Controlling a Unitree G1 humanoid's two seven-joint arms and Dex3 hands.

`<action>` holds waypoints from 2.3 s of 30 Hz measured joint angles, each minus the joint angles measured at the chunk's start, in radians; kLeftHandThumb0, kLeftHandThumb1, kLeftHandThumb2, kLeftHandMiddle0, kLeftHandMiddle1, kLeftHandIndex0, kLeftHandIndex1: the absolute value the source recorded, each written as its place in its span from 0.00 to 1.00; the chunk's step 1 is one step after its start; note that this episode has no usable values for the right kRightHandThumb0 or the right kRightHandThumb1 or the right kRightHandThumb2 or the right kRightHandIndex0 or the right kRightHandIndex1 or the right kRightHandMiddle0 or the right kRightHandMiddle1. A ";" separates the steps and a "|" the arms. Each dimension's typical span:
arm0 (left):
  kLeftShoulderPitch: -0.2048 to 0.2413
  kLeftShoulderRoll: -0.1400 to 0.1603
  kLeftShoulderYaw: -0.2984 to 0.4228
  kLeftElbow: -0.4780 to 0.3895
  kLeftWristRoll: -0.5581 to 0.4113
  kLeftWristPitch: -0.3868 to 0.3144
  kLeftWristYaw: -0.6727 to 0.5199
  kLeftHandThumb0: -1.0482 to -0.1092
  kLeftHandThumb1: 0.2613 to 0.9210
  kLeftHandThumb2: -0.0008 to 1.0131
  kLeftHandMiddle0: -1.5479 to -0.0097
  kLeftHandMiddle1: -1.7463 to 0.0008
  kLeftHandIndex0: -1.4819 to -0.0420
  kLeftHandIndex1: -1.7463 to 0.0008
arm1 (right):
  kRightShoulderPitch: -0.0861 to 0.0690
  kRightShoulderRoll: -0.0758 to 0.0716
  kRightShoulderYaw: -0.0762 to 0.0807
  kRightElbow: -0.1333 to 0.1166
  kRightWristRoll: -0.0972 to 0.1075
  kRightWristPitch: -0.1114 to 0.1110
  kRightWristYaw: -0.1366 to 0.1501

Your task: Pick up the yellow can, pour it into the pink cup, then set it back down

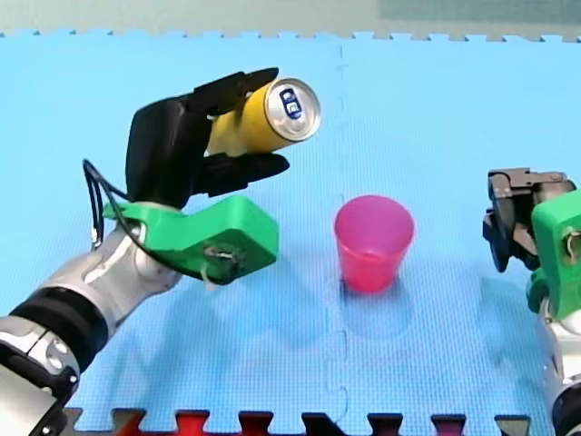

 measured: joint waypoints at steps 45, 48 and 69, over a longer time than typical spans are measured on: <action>0.168 -0.066 0.432 -0.032 -0.435 -0.051 -0.644 0.76 0.81 0.00 0.15 1.00 0.19 1.00 | -0.003 -0.021 -0.013 0.011 0.003 0.009 0.013; 0.170 -0.062 0.433 -0.037 -0.435 -0.051 -0.646 0.76 0.81 0.00 0.15 1.00 0.19 1.00 | -0.003 -0.021 -0.014 0.011 0.004 0.009 0.014; 0.205 -0.051 0.388 0.012 -0.338 -0.048 -0.587 0.76 0.81 0.00 0.15 1.00 0.19 1.00 | 0.010 -0.029 -0.024 0.012 0.013 -0.014 0.032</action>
